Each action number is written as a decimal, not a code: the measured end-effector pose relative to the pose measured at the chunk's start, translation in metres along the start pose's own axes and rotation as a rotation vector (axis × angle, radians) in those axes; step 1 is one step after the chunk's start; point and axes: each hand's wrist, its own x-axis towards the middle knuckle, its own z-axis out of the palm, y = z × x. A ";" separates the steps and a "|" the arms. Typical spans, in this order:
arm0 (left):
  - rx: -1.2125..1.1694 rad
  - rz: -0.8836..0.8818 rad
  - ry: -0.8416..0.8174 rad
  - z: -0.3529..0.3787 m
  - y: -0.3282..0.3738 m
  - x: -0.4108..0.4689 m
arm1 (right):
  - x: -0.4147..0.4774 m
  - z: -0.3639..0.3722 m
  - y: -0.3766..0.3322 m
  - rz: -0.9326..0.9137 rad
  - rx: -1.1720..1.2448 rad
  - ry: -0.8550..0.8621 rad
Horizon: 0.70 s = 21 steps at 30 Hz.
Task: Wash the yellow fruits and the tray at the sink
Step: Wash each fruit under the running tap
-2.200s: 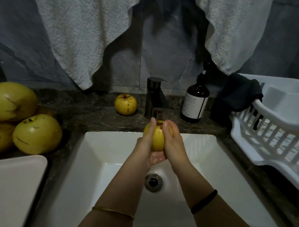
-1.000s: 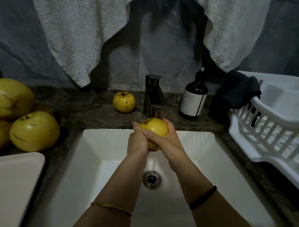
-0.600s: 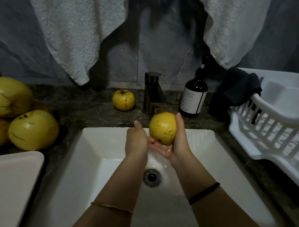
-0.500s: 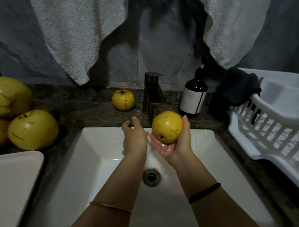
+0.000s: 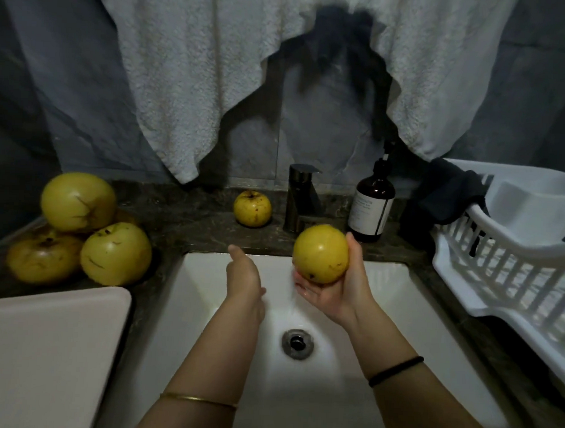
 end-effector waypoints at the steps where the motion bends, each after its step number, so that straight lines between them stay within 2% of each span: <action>1: -0.031 -0.040 0.022 -0.010 0.001 -0.001 | 0.001 0.003 0.005 -0.031 -0.170 0.044; 3: -0.044 -0.037 0.076 -0.022 -0.002 -0.001 | 0.000 0.002 0.013 -0.145 -0.767 0.160; 6: -0.093 -0.033 0.136 -0.036 -0.012 0.004 | -0.001 0.000 0.032 -0.350 -1.927 0.277; 7: -0.132 -0.062 0.135 -0.039 -0.018 0.007 | -0.002 0.003 0.037 -0.426 -2.129 0.278; 8: -0.180 -0.090 0.124 -0.040 -0.023 0.010 | -0.003 0.007 0.039 -0.452 -2.161 0.282; 11: -0.318 -0.143 0.098 -0.038 -0.027 0.012 | -0.011 0.029 0.031 -0.416 -1.833 0.304; 13: -0.347 -0.172 0.090 -0.035 -0.026 0.012 | -0.017 0.043 0.019 -0.449 -1.705 0.289; 16: -0.352 -0.266 0.081 -0.031 -0.027 0.013 | -0.030 0.065 0.002 -0.597 -1.515 0.163; 19: -0.433 -0.397 0.034 -0.028 -0.028 0.017 | -0.038 0.078 0.004 -0.650 -1.160 0.031; 20: -0.459 -0.415 0.017 -0.029 -0.027 0.015 | -0.037 0.080 0.010 -0.623 -1.162 0.046; 21: -0.476 -0.436 0.012 -0.030 -0.025 0.013 | -0.035 0.082 0.018 -0.590 -1.284 0.071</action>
